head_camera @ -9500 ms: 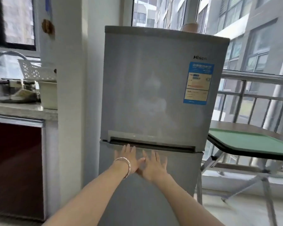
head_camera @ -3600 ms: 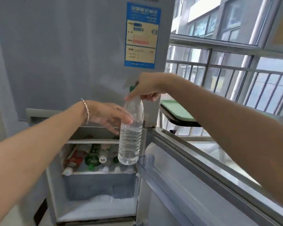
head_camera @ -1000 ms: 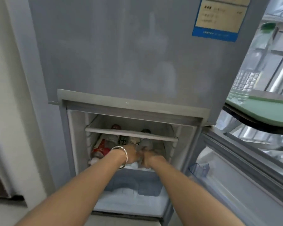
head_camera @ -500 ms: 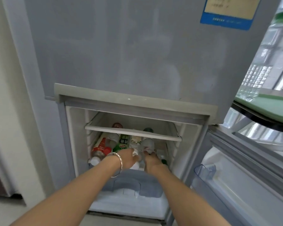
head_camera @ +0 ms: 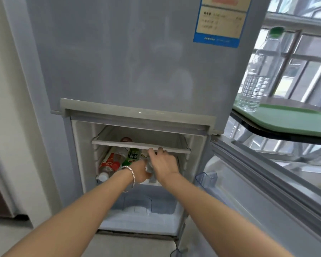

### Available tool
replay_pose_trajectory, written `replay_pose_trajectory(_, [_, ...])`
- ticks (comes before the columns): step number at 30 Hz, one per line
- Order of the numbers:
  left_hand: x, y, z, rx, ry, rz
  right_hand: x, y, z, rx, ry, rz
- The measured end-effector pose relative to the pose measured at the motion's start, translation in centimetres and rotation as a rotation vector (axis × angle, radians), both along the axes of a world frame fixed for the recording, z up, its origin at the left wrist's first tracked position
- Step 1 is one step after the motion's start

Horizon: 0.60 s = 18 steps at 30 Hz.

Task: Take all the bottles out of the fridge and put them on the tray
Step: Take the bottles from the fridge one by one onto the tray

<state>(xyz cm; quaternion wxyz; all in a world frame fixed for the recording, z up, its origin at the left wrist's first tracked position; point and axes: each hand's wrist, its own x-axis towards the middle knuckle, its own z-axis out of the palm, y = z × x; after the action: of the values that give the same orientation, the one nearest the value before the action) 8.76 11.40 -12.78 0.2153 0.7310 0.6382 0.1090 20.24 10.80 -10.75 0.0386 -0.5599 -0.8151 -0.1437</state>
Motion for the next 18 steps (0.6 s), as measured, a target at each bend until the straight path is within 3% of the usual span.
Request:
replay_pose_trajectory(5, [1.2, -2.8, 4.7, 0.02, 0.055, -0.203, 0.8, -3.3, 6.4, -0.004, 0.09, 0.126])
replay_pose_trajectory(9, [1.3, -5.0, 9.3, -0.041, -0.177, -0.166, 1.9, -4.6, 12.8, -0.092, 0.189, 0.129])
replay_pose_trajectory(13, [1.7, -6.9, 14.6, -0.232, -0.492, -0.126, 4.0, -6.4, 19.7, -0.181, 0.284, 0.131])
replay_pose_trajectory(18, [4.1, -8.8, 22.4, -0.145, -0.533, -0.221, 8.9, -9.3, 27.2, -0.183, 0.582, 0.135])
